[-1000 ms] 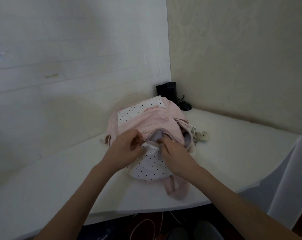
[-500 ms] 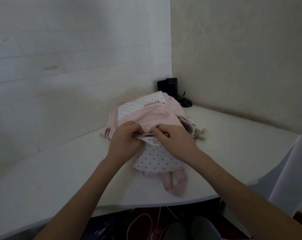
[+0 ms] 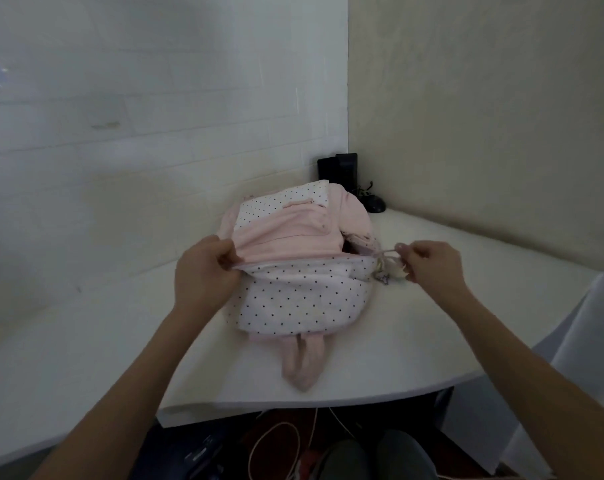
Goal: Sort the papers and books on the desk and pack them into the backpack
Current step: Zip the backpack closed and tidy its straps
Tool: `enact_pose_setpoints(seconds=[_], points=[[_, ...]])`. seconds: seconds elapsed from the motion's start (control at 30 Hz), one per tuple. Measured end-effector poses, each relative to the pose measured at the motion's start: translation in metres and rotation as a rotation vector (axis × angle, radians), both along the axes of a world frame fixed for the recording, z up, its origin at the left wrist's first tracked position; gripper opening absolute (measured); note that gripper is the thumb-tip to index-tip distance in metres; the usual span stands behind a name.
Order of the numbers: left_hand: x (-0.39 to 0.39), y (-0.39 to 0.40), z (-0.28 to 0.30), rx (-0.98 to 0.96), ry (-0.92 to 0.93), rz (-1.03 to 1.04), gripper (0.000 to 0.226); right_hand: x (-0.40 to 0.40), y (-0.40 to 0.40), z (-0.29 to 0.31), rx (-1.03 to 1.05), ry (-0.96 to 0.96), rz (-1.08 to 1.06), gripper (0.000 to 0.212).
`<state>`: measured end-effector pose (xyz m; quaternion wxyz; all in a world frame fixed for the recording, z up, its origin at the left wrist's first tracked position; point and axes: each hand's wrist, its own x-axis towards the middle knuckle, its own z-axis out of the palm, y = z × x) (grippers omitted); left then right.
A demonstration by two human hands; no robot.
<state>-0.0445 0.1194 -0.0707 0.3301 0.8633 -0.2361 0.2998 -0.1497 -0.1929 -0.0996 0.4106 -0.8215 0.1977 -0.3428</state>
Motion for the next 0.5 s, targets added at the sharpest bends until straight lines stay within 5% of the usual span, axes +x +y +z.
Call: enact_pose_setpoints(seconds=[0.13, 0.3, 0.4, 0.5], points=[[-0.005, -0.006, 0.002, 0.243, -0.008, -0.048, 0.010, 0.029, 0.027, -0.012, 0.183, -0.061, 0.003, 0.041], [-0.047, -0.068, 0.006, 0.480, -0.090, -0.346, 0.052, 0.059, 0.058, -0.008, 0.424, -0.138, 0.016, 0.033], [-0.053, -0.120, 0.001, 0.751, -0.046, -0.256, 0.055, 0.059, 0.059, -0.004, 0.359, -0.193, -0.003, 0.042], [-0.045, -0.136, -0.011, 0.782, 0.013, -0.240, 0.041, 0.052, 0.042, -0.002, 0.205, -0.209, -0.018, 0.046]])
